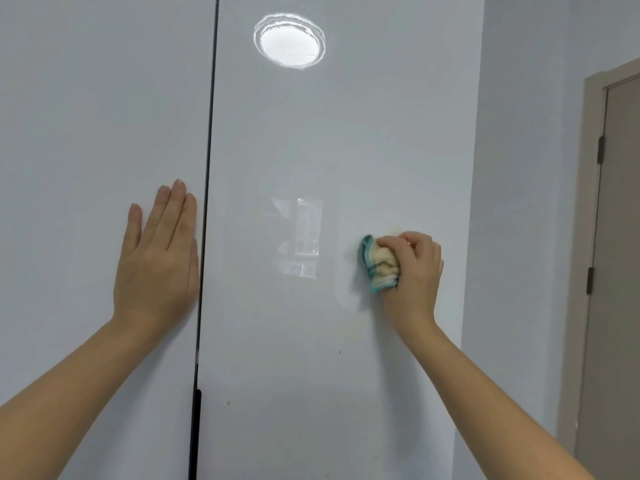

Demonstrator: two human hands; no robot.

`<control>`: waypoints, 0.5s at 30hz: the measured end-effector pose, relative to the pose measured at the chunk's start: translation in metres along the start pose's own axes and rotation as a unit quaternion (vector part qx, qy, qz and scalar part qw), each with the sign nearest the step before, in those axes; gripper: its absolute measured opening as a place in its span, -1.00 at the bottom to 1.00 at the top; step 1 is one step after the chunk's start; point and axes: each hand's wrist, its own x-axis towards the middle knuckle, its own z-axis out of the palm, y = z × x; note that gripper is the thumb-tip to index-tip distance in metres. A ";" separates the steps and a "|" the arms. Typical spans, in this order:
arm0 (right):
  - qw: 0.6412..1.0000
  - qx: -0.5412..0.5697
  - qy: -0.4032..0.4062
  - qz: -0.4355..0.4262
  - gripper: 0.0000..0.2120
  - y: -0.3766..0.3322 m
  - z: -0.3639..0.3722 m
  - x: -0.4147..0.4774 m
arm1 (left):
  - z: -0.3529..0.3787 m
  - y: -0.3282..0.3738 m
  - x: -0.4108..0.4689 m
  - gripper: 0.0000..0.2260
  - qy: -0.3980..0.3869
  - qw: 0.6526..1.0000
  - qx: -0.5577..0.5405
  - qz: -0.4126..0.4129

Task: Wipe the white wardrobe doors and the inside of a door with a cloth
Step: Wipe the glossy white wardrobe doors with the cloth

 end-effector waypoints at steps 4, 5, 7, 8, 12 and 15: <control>0.997 0.009 -0.034 -0.065 -0.70 -0.004 0.009 -0.059 | 0.000 -0.001 0.001 -0.57 -0.006 1.000 0.005 0.004; 0.992 0.001 -0.061 -0.108 -0.71 -0.003 0.011 -0.091 | 0.000 -0.001 0.001 -0.57 -0.007 1.000 0.007 0.006; 0.972 -0.020 -0.092 -0.216 -0.68 -0.002 0.013 -0.143 | 0.000 -0.002 0.001 -0.57 -0.009 1.000 0.007 0.005; 0.963 -0.017 -0.097 -0.253 -0.69 -0.001 0.014 -0.153 | 0.000 -0.002 0.000 -0.57 -0.008 1.000 0.006 0.003; 0.972 -0.006 -0.073 -0.223 -0.71 -0.022 0.021 -0.105 | 0.000 0.000 0.000 -0.56 -0.004 1.000 -0.001 -0.002; 0.995 0.014 -0.037 -0.095 -0.68 -0.057 0.033 -0.045 | 0.000 -0.001 0.000 -0.56 -0.003 1.000 -0.002 -0.001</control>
